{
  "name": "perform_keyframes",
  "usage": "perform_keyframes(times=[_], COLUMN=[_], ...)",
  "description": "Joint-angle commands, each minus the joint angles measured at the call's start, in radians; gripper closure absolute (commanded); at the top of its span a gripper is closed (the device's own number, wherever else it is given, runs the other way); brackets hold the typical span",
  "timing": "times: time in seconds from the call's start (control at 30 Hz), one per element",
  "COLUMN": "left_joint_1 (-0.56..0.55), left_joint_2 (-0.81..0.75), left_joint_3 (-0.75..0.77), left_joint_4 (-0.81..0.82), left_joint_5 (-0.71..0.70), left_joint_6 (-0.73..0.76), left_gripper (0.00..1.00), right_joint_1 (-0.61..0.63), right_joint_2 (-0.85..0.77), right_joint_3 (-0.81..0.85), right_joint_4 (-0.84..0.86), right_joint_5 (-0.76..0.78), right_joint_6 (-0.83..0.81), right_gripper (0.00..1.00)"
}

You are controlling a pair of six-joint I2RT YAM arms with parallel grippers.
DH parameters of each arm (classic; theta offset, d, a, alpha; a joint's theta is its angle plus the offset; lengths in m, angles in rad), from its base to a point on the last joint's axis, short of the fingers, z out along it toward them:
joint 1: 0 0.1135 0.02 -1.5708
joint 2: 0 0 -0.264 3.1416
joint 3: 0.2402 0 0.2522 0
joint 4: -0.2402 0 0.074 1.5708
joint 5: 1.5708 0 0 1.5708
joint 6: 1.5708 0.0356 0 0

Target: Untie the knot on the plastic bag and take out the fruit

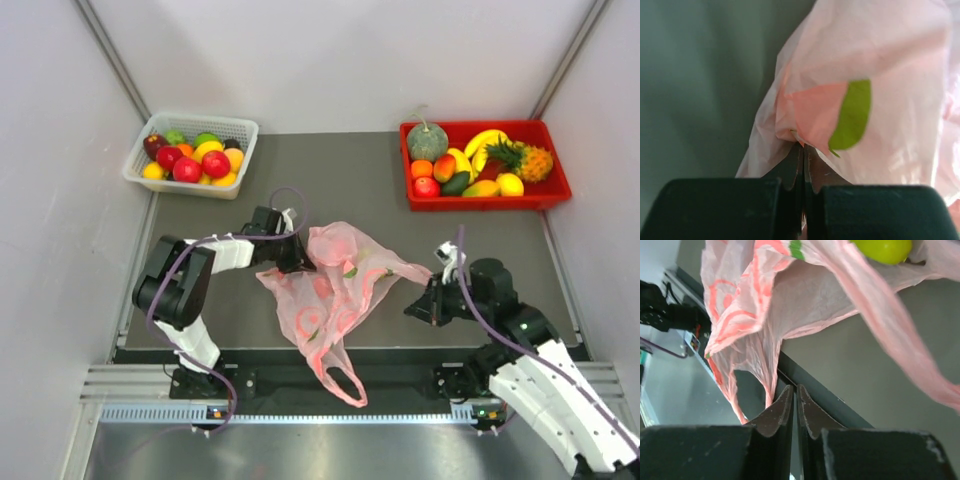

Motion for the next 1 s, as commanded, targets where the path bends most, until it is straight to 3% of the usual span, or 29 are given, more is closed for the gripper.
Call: perform_keyframes(times=[0.0,0.23,0.37,0.4,0.47,0.5,0.63,0.77,0.97], left_joint_1=[0.003,0.004,0.004,0.003,0.004,0.004,0.004,0.003,0.003], left_joint_2=[0.024,0.022,0.024,0.024,0.021,0.016,0.015,0.010,0.009], left_joint_3=[-0.006,-0.011,-0.006,-0.005,-0.003,-0.003,0.011,0.024,0.032], left_joint_4=[0.080,0.086,0.075,0.068,0.065,0.065,0.055,0.052,0.043], left_joint_5=[-0.002,0.011,0.028,0.031,0.032,0.034,0.044,0.055,0.061], left_joint_6=[-0.003,-0.008,0.001,0.009,0.012,0.013,0.013,0.010,0.015], left_gripper=[1.00,1.00,1.00,1.00,1.00,1.00,1.00,1.00,1.00], right_joint_1=[0.117,0.501,0.554,0.559,0.560,0.559,0.560,0.560,0.559], right_joint_2=[0.104,0.366,0.539,0.563,0.622,0.635,0.690,0.773,0.929], right_joint_3=[0.014,0.061,0.109,0.115,0.129,0.130,0.122,0.129,0.179], right_joint_4=[0.141,0.346,0.434,0.451,0.497,0.518,0.647,0.745,0.892], right_joint_5=[0.130,0.580,0.782,0.812,0.880,0.894,0.937,0.983,1.006], right_joint_6=[0.028,0.082,0.060,0.056,0.039,0.022,-0.021,-0.078,-0.136], right_gripper=[0.95,0.96,0.87,0.75,0.68,0.52,0.24,0.13,0.07])
